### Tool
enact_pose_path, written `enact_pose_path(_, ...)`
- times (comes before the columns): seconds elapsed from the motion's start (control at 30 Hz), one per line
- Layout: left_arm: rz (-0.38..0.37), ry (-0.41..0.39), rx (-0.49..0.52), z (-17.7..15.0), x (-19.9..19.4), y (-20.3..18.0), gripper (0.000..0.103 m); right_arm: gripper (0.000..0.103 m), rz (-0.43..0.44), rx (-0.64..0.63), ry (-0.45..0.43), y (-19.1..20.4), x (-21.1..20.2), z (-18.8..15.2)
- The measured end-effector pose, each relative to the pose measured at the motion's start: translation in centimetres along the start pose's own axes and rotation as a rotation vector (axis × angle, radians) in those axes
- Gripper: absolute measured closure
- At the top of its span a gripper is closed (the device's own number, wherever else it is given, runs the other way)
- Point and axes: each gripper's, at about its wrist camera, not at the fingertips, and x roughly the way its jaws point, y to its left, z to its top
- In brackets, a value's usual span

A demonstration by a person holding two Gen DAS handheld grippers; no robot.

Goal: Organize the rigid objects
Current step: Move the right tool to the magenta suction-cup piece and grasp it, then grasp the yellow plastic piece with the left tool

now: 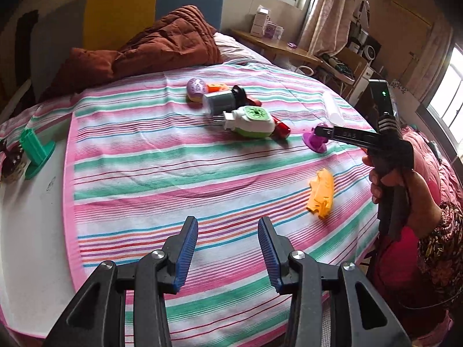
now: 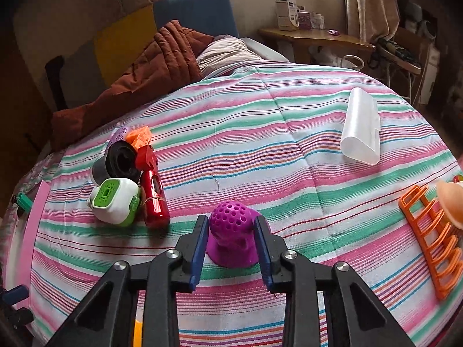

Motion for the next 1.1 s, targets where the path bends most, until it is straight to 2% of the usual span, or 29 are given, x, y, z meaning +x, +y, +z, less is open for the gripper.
enact_pose_path(0.27,-0.018,0.013,0.088,0.4,0.7,-2.5,0.060,0.072,-0.019,-0.006,-0.006,0.4,-0.9,0.3)
enact_pose_path(0.47,-0.083,0.049,0.154,1.6,2.3,-4.9,0.060,0.072,-0.055,0.010,0.017,-0.1,-1.2,0.2)
enact_pose_path(0.67,-0.187,0.085,0.229,3.0,5.3,-8.5,0.060,0.072,-0.046,0.044,0.037,-0.8,-0.9,0.2)
enact_pose_path(0.73,-0.195,0.100,0.243,3.3,6.5,-9.5,0.060,0.072,-0.047,0.040,0.037,-0.7,-0.8,0.2)
enact_pose_path(1.03,-0.140,0.126,0.311,2.9,9.9,-11.8,0.060,0.072,-0.048,0.012,0.040,0.1,-0.7,0.1)
enact_pose_path(1.1,-0.164,0.122,0.303,2.8,10.1,-11.8,0.060,0.072,-0.044,0.006,0.042,0.2,-0.7,0.1)
